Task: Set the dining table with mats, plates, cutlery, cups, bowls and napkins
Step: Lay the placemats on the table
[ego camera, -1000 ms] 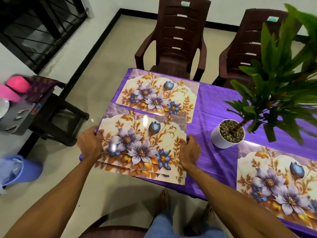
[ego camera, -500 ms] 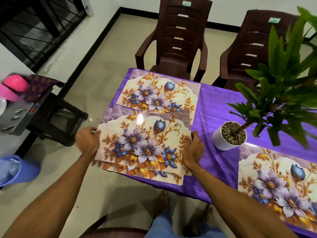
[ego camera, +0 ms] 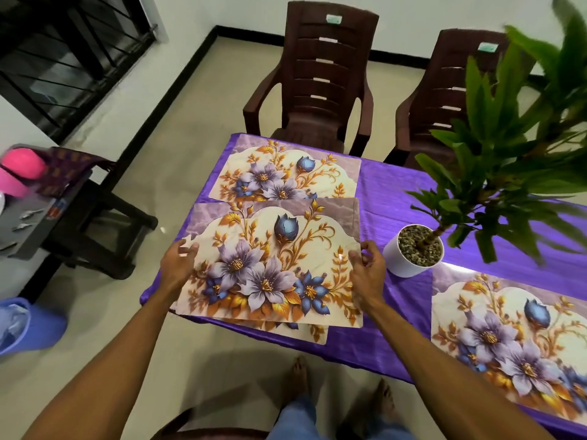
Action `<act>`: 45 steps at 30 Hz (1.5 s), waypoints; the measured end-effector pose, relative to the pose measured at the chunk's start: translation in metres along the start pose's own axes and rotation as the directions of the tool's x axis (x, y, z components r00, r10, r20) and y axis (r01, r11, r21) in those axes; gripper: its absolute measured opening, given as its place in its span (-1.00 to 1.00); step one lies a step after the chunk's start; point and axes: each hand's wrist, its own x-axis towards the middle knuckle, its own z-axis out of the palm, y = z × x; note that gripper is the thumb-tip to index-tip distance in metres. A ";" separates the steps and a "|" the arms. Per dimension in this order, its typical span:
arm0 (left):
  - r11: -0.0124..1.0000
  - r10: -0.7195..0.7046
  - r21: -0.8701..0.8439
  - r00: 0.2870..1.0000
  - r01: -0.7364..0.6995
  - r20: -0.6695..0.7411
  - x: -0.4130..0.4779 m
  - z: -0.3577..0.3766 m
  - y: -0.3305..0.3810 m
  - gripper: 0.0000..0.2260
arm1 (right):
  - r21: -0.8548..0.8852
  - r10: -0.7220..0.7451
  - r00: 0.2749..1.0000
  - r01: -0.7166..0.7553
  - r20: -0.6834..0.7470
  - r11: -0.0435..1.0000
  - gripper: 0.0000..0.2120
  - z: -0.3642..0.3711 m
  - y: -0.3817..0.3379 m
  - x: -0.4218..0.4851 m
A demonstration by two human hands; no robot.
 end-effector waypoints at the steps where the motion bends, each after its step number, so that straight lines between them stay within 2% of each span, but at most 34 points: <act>1: 0.998 -0.016 -0.053 1.000 0.017 0.017 -0.001 0.000 0.001 -0.59 | 0.023 0.004 1.000 -0.004 0.008 1.000 -0.86 -0.007 0.000 0.001; 6: 0.947 -0.158 -0.255 0.974 0.196 0.161 -0.010 -0.004 0.001 -0.62 | 0.131 0.012 0.997 -0.023 0.079 0.991 -0.93 -0.046 -0.001 -0.004; 8: 0.912 -0.155 -0.341 0.961 0.228 0.228 -0.020 -0.007 -0.005 -0.66 | 0.131 -0.020 0.996 0.008 0.087 0.991 -0.94 -0.061 0.002 -0.007; 13: 0.857 -0.039 -0.481 0.953 0.187 0.301 -0.077 -0.001 -0.004 -0.68 | 0.170 -0.046 0.987 0.020 0.155 0.985 -0.79 -0.109 0.017 -0.020; 17: 0.869 0.028 -0.483 0.965 0.106 0.262 -0.133 0.018 -0.004 -0.60 | 0.172 0.003 0.975 -0.043 0.222 0.984 -0.79 -0.161 0.031 -0.028; 21: 0.854 0.056 -0.516 0.973 0.069 0.222 -0.199 0.049 0.015 -0.60 | 0.189 -0.025 0.970 -0.022 0.240 0.982 -0.82 -0.229 0.041 -0.032; 24: 0.831 0.092 -0.553 0.968 0.054 0.232 -0.255 0.085 0.046 -0.83 | 0.195 -0.037 0.971 -0.010 0.238 0.981 -0.80 -0.291 0.050 -0.030; 30: 0.836 0.074 -0.530 0.928 0.141 0.364 -0.301 0.184 0.099 -0.69 | 0.194 -0.008 0.995 -0.012 0.103 0.981 -0.71 -0.422 0.080 0.003; 35: 0.821 0.071 -0.522 0.866 0.231 0.495 -0.315 0.278 0.155 -0.66 | 0.165 0.030 0.998 -0.020 -0.061 0.986 -0.74 -0.514 0.096 0.040; 39: 0.864 0.107 -0.465 0.831 0.194 0.546 -0.322 0.354 0.196 -0.65 | 0.125 0.062 0.980 -0.038 -0.192 0.991 -0.77 -0.572 0.103 0.073; 45: 0.870 0.173 -0.478 0.835 0.118 0.521 -0.302 0.447 0.260 -0.65 | 0.014 0.061 0.965 -0.059 -0.254 0.998 -0.84 -0.612 0.098 0.129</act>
